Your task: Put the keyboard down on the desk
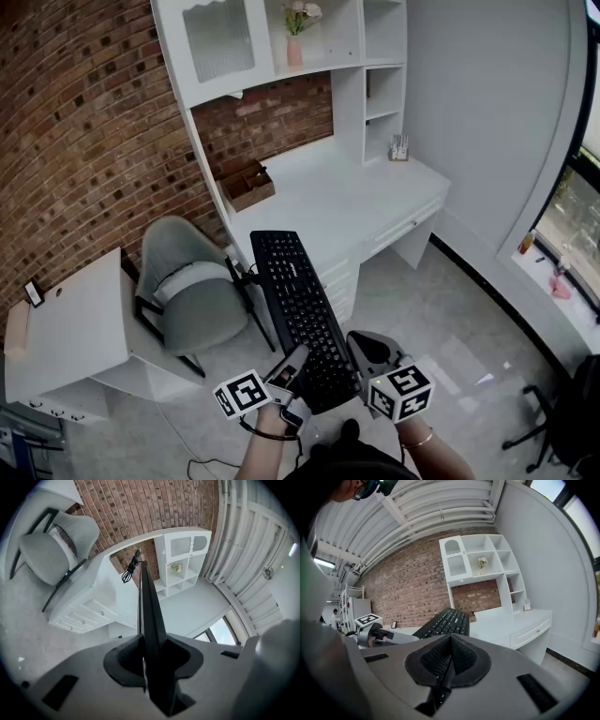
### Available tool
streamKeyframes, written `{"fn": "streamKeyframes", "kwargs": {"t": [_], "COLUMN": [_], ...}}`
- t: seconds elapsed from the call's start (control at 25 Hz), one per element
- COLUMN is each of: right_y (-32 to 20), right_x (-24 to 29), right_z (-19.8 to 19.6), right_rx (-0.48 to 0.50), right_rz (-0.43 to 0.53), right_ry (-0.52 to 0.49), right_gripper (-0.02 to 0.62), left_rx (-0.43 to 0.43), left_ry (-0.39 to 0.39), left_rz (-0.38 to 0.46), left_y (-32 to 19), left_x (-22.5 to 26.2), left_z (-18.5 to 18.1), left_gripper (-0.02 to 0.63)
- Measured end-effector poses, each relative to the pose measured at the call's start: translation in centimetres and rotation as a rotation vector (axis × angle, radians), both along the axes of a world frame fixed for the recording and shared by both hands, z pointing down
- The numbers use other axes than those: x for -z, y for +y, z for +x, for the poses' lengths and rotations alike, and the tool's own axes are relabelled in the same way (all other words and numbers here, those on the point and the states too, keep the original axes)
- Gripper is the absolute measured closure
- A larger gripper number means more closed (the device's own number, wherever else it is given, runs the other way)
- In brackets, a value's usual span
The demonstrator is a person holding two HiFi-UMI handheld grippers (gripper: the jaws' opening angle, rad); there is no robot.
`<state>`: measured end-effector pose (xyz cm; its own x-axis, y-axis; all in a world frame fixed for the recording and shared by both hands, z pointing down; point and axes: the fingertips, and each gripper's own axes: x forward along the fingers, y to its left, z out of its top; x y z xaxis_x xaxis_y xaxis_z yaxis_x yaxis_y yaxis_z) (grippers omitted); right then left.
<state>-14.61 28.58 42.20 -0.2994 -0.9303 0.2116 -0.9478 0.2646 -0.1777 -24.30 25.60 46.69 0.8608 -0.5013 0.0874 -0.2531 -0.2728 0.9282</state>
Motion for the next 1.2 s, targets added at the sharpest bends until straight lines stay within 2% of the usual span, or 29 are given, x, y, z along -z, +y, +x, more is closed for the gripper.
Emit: {"fn": "streamKeyframes", "kwargs": {"t": [0.32, 0.72, 0.96, 1.2], "right_y": [-1.6, -3.4, -4.5, -6.9], "right_x": [-0.5, -0.6, -0.2, -0.6], "right_z": [1.7, 6.1, 6.8, 8.3], "right_rx": [0.017, 0.013, 0.031, 0.04], "right_rz": [-0.001, 0.001, 0.014, 0.01], "right_ry": [-0.013, -0.043, -0.061, -0.061], "right_gripper": [0.591, 0.589, 0.589, 0.589], "left_rx": [0.011, 0.039, 0.042, 0.042], "left_ry": [-0.006, -0.024, -0.023, -0.023], "left_rz": [-0.014, -0.007, -0.015, -0.034], "left_y": [-1.7, -3.8, -4.6, -7.5], "left_x": [-0.5, -0.6, -0.2, -1.1], "left_z": [1.6, 4.7, 5.8, 7.3], "left_gripper": [0.495, 0.495, 0.495, 0.495]}}
